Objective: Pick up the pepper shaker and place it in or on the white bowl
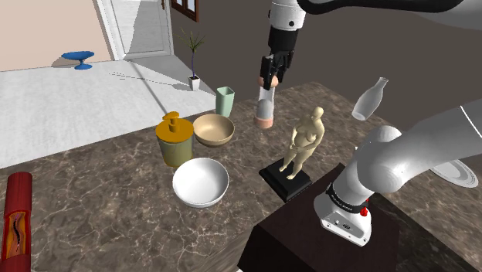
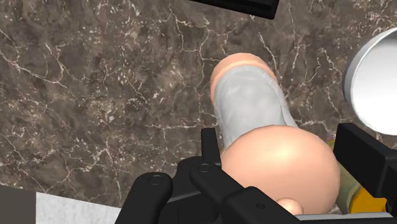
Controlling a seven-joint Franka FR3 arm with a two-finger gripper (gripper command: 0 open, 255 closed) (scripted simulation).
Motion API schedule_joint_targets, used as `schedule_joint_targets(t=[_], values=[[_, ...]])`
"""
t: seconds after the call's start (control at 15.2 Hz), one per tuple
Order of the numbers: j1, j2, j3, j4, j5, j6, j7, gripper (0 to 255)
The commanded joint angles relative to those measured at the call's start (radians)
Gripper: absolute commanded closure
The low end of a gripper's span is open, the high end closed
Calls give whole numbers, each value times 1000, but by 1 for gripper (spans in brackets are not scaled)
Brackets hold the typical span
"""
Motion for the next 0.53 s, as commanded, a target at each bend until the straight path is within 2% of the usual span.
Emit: schedule_joint_targets(t=[0.0,0.46], values=[[17,20,39,23,20,-3,51,255],[68,113,165,147,71,-29,220,255]])
